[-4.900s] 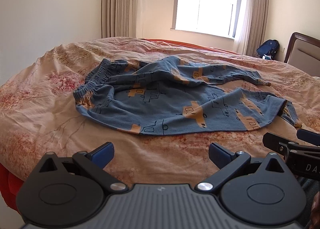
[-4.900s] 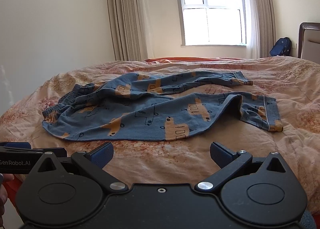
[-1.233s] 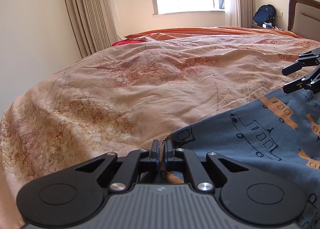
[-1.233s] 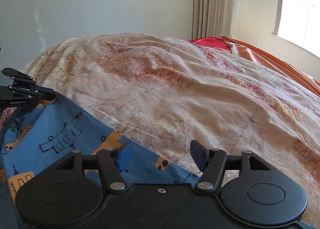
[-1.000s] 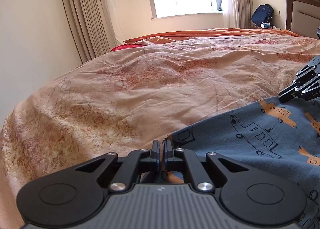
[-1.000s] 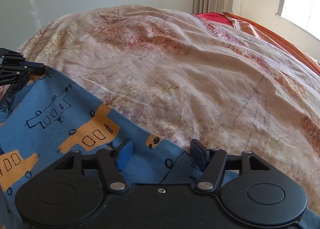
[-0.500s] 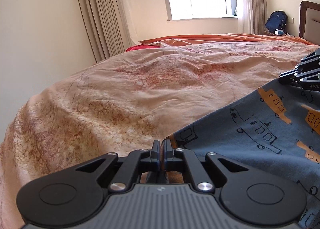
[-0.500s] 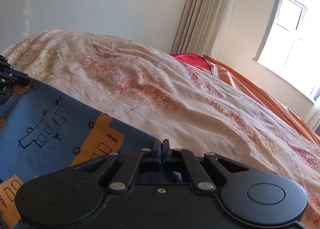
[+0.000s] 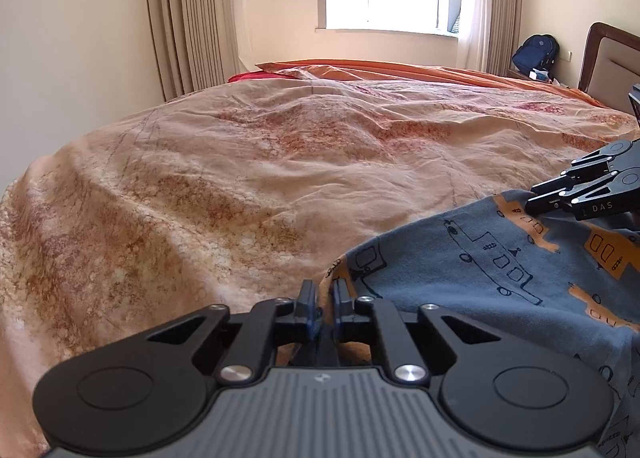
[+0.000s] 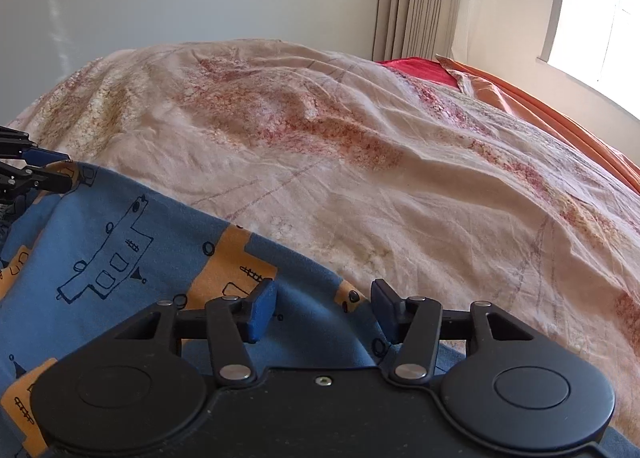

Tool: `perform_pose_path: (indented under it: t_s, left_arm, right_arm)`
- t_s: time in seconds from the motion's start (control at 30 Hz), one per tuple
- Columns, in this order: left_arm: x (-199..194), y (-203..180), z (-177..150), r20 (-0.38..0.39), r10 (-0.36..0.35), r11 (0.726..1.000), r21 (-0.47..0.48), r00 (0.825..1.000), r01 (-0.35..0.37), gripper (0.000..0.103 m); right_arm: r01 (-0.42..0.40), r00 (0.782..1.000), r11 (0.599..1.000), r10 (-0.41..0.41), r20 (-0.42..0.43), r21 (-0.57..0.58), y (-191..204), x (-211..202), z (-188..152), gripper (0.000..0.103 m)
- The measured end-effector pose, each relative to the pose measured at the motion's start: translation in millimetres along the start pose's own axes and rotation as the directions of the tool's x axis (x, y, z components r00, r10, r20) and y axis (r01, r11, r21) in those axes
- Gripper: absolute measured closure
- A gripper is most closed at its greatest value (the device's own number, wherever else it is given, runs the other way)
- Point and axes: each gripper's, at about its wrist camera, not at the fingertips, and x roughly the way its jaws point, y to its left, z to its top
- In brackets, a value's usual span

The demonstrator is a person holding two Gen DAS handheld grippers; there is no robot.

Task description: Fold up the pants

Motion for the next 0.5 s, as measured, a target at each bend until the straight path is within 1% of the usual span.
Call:
perform_pose_path:
  t_s: [0.03,0.07,0.1,0.17,0.23,0.33,0.4,0.43,0.5]
  left_arm:
    - [-1.7,-3.7,0.2,0.007,0.013,1.000,0.008,1.000,-0.013,0.097]
    - [-3.9,-6.5,0.3,0.014,0.019,1.000,0.013,1.000,-0.019,0.099]
    - [-6.9,-8.9,0.4,0.025,0.024,1.000,0.014,0.999,-0.025,0.099]
    - [-16.2,-12.2,-0.2,0.053,0.030,1.000,0.007,0.998,-0.031,0.099]
    - [-31.5,-16.7,-1.7,0.091,0.031,1.000,0.001,0.995,-0.031,0.099]
    - [-60.2,-22.7,-7.1,0.148,0.019,1.000,-0.009,0.989,-0.018,0.099]
    - [-83.6,-27.1,-12.2,0.190,0.008,1.000,-0.013,0.982,-0.006,0.099]
    - [-95.0,-29.3,-15.4,0.207,0.000,1.000,-0.013,0.978,0.003,0.100]
    - [-117.3,-35.4,-22.5,0.231,-0.012,1.000,-0.009,0.973,0.015,0.101]
  right_arm:
    - [-0.002,1.000,1.000,0.002,-0.001,0.004,1.4,0.7,-2.1,0.075]
    - [0.013,1.000,1.000,-0.013,0.007,-0.005,3.7,-0.9,-3.4,0.095]
    - [0.024,1.000,1.000,-0.024,0.020,-0.018,6.1,-4.2,-4.4,0.098]
    - [0.049,0.997,0.998,-0.047,0.061,-0.027,9.9,-17.0,-6.3,0.100]
    - [0.072,0.991,0.997,-0.069,0.119,-0.024,14.4,-38.7,-9.0,0.100]
    - [0.110,0.973,0.994,-0.103,0.207,-0.023,25.1,-80.0,-18.3,0.100]
    - [0.133,0.961,0.991,-0.123,0.248,-0.027,32.8,-106.8,-28.3,0.100]
    - [0.149,0.952,0.988,-0.135,0.276,-0.032,38.8,-125.5,-36.2,0.100]
    - [0.168,0.939,0.985,-0.150,0.310,-0.035,49.2,-153.7,-50.2,0.103]
